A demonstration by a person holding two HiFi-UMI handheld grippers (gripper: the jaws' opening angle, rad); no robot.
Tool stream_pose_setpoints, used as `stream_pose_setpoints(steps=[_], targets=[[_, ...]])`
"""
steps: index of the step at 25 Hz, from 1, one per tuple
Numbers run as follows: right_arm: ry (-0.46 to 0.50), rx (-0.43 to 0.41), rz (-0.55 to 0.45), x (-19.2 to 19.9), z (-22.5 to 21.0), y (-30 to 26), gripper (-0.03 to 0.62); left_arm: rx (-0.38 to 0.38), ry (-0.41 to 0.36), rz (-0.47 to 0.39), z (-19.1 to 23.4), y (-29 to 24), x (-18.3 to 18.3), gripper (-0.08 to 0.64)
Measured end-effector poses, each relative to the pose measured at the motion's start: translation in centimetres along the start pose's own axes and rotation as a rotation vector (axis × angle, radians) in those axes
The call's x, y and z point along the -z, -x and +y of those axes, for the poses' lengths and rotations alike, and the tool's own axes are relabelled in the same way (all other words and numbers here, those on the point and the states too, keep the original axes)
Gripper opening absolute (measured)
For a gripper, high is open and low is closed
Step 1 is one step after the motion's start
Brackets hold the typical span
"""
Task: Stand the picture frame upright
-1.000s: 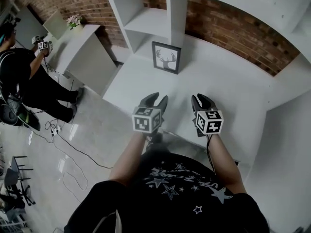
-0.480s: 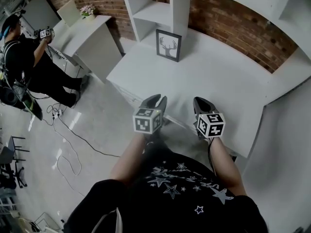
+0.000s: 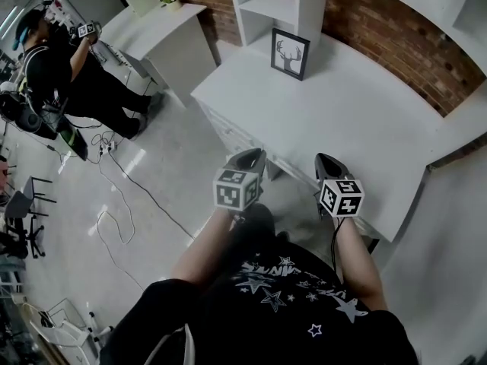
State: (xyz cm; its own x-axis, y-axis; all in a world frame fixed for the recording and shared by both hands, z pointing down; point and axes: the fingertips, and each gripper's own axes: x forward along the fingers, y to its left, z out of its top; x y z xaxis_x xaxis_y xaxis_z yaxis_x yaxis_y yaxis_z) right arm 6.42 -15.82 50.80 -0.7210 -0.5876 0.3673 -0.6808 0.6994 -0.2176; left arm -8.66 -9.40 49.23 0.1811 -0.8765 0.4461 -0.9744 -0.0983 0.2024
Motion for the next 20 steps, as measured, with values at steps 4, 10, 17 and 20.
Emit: stream_pose_setpoints(steps=[4,10,17,20], targets=[[0.021,-0.018,0.031,1.4,0.9,-0.1,0.017,-0.027,0.010,0.004,0.9,0.7,1.0,0.040],[0.041,-0.007,0.048,1.5,1.2,-0.3,0.017,-0.020,0.024,0.006,1.2,1.3,1.9,0.040],[0.067,0.006,0.068,1.4,3.1,-0.2,0.017,-0.004,0.017,0.008,2.1,3.8,2.8,0.034],[0.077,0.006,0.069,1.6,5.2,0.2,0.017,0.006,0.003,0.008,2.4,5.8,3.0,0.031]])
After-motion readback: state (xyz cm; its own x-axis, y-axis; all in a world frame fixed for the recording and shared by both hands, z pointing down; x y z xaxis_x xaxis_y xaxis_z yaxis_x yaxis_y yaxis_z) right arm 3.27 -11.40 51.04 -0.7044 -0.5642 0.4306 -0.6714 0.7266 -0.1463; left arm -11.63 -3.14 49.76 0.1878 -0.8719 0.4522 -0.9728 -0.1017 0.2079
